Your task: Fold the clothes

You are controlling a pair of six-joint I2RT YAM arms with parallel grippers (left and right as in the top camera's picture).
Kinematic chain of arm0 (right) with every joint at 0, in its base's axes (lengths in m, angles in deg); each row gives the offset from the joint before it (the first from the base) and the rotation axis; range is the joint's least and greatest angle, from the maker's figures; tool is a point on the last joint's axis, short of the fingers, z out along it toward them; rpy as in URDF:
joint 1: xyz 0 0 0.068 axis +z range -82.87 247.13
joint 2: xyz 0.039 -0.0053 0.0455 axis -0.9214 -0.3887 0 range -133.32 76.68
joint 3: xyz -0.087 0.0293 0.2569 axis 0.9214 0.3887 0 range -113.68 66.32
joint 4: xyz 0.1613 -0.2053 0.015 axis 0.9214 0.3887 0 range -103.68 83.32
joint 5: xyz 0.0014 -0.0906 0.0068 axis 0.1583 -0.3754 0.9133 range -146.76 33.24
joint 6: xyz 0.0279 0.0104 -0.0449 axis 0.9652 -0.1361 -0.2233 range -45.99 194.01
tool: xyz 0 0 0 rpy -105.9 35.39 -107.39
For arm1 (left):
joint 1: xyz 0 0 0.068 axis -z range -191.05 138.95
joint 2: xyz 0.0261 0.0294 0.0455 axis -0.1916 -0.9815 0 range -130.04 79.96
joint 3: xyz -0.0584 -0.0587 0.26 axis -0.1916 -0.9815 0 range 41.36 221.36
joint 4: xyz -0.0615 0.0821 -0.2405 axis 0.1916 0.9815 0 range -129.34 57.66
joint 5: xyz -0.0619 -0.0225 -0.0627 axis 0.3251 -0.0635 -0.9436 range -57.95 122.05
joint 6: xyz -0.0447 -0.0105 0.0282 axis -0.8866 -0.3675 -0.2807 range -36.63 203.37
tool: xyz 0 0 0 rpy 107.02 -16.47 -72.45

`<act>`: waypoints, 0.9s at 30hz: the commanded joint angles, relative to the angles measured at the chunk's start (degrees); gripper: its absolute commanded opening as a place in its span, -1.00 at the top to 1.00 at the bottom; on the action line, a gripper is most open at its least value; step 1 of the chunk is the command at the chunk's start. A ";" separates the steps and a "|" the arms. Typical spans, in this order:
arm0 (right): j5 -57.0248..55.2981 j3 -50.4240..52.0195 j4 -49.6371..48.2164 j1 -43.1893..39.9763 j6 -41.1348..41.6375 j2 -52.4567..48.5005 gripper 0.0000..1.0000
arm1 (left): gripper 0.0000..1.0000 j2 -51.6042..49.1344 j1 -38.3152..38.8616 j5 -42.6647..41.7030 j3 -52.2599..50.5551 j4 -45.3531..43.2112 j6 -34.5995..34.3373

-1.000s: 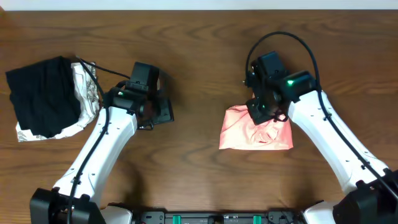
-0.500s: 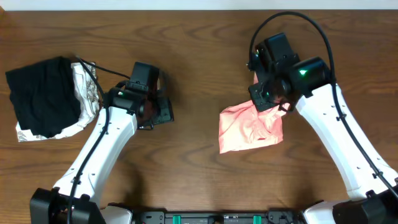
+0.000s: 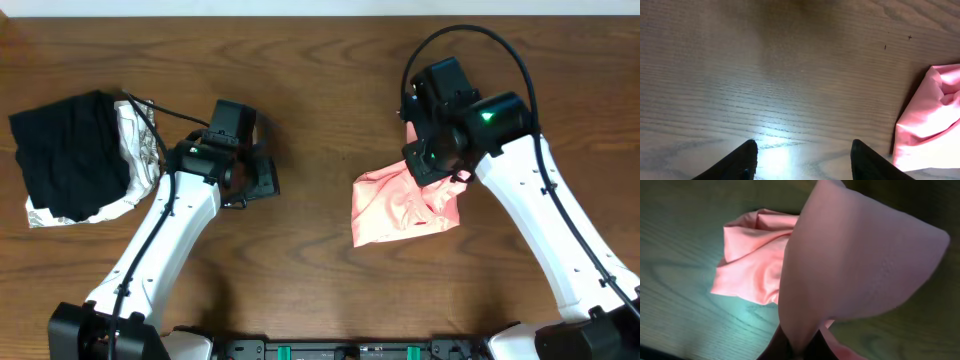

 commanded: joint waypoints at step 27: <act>2.95 -0.04 0.96 8.09 -1.27 -9.25 0.53 | -0.21 -0.24 -0.24 0.63 -0.31 0.15 0.55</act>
